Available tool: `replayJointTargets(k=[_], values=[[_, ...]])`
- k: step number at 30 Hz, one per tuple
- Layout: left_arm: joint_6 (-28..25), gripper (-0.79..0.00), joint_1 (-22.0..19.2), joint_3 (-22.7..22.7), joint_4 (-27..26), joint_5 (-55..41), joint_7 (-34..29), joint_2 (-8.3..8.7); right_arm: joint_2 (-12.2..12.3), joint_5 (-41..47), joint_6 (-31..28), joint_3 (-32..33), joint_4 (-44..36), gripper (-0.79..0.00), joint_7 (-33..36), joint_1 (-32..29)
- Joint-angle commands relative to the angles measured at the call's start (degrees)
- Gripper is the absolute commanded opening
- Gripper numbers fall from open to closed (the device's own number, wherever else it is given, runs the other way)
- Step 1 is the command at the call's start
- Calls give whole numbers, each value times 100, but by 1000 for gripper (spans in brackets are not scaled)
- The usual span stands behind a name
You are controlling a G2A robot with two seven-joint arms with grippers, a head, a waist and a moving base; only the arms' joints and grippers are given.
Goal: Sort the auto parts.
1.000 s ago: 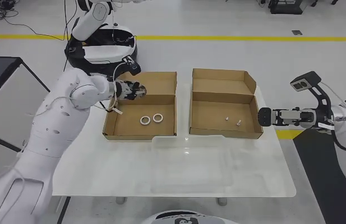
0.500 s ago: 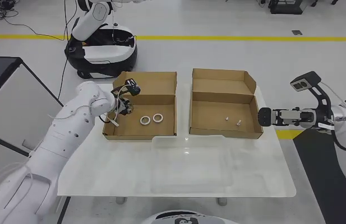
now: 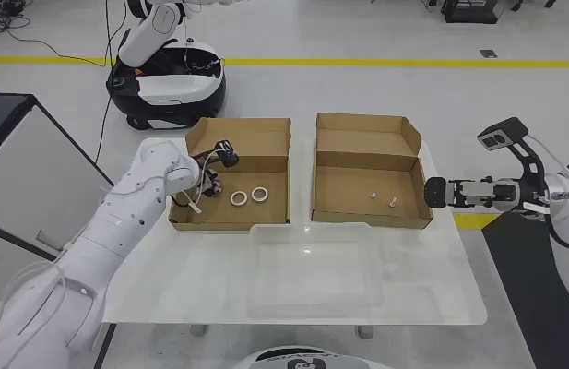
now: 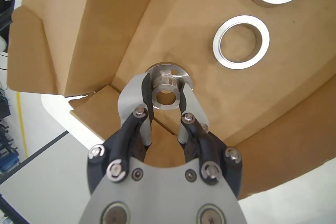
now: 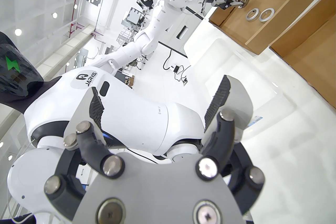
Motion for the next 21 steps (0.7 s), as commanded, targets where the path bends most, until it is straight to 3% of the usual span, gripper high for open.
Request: replayJointTargets(k=[1, 10, 11, 12, 13, 14, 15, 16, 21], values=[[3, -785, -3, 13, 103, -29, 28, -17, 0, 1, 0, 0, 0, 0, 0, 0], [15, -785, 43, 37, 223, -64, -8, -53, 0, 1, 0, 0, 0, 0, 0, 0], [19, -711, 48, 37, 221, -58, -23, -54, 0, 1, 0, 0, 0, 0, 0, 0], [26, -471, 49, 37, 212, -49, -44, -55, 0, 1, 0, 0, 0, 0, 0, 0], [42, -366, 53, 28, 207, -57, -45, -57, 0, 1, 0, 0, 0, 0, 0, 0], [60, -160, 58, 21, 201, -55, -44, -57, 0, 1, 0, 0, 0, 0, 0, 0], [76, -34, 61, 15, 186, -36, -46, -57, 0, 1, 0, 0, 0, 0, 0, 0], [91, 0, 67, 2, 169, -33, -39, -56, 0, 1, 0, 0, 0, 0, 0, 0], [148, 0, 95, -105, -19, 15, -56, -25, 0, 1, 0, 0, 0, 0, 0, 0]])
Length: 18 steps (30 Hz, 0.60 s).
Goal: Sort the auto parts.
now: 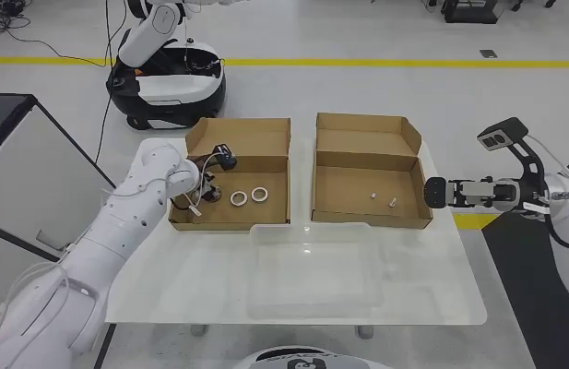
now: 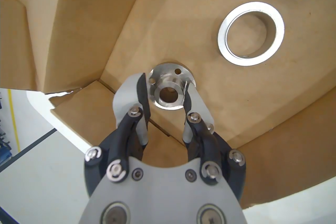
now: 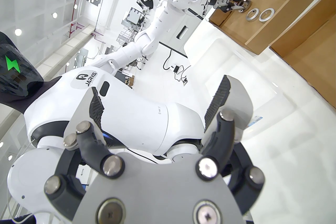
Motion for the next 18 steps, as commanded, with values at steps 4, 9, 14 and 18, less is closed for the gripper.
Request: replayJointTargets(k=[4, 9, 14, 18], values=[[51, 0, 76, -216, -324, -7, -19, 72, 0, 1, 0, 0, 0, 0, 0, 0], [200, 0, 277, -655, -1009, -135, -1, 206, 0, 1, 0, 0, 0, 0, 0, 0], [-2, 0, 730, -1270, -2009, -771, 122, 380, 0, 1, 0, 0, 0, 0, 0, 0], [-318, 0, 1167, -1760, -2810, -1426, 318, 509, 0, 1, 0, 0, 0, 0, 0, 0]])
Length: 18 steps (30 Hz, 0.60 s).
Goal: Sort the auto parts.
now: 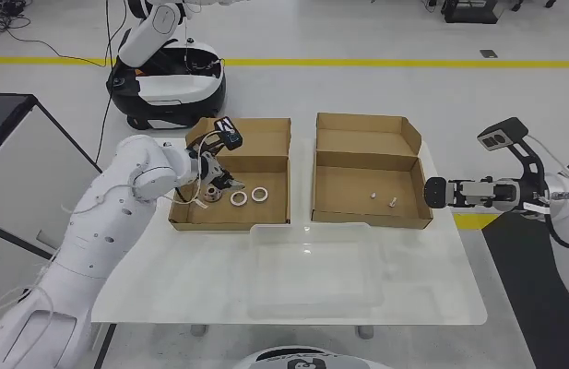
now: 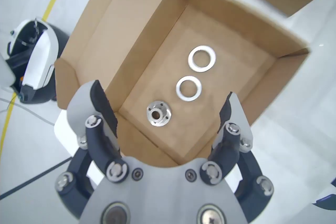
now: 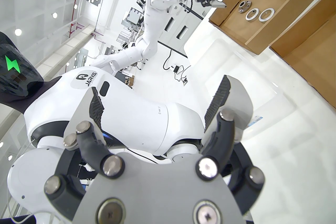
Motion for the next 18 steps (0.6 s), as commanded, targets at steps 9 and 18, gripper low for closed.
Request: replayJointTargets(k=[9, 18], values=[[-502, 0, 931, -1152, -1553, -1603, 515, 244, 0, 1, 0, 0, 0, 0, 0, 0], [-769, 0, 1578, -2258, -2278, -2916, 418, 449, 0, 1, 0, 0, 0, 0, 0, 0]])
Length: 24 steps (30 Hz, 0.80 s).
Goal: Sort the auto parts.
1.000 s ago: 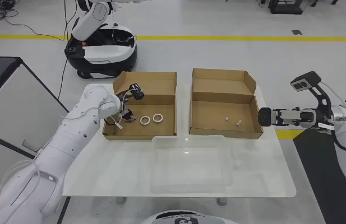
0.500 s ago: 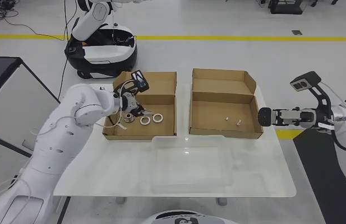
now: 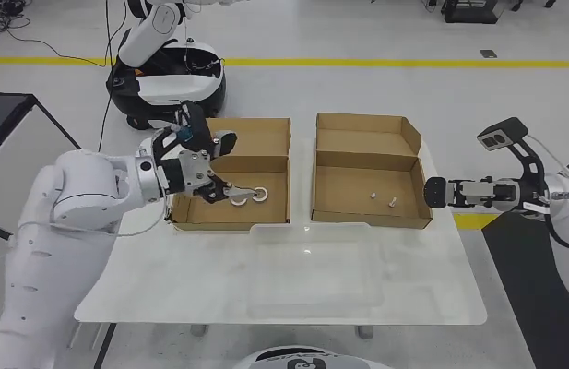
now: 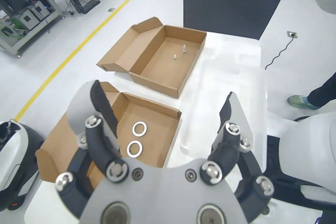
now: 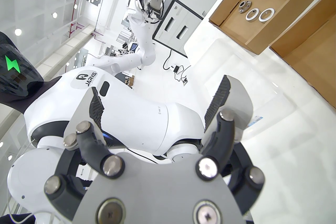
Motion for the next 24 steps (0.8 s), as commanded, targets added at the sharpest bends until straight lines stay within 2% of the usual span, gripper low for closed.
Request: replayJointTargets(k=[1, 8, 24], values=[[-78, 0, 126, -260, -82, -248, -99, 47, 0, 1, 0, 0, 0, 0, 0, 0], [-289, 0, 590, -1021, -248, -941, -155, 167, 0, 1, 0, 0, 0, 0, 0, 0], [-289, 0, 590, -1021, -248, -940, -155, 167, 0, 0, 0, 0, 0, 0, 0, 0]])
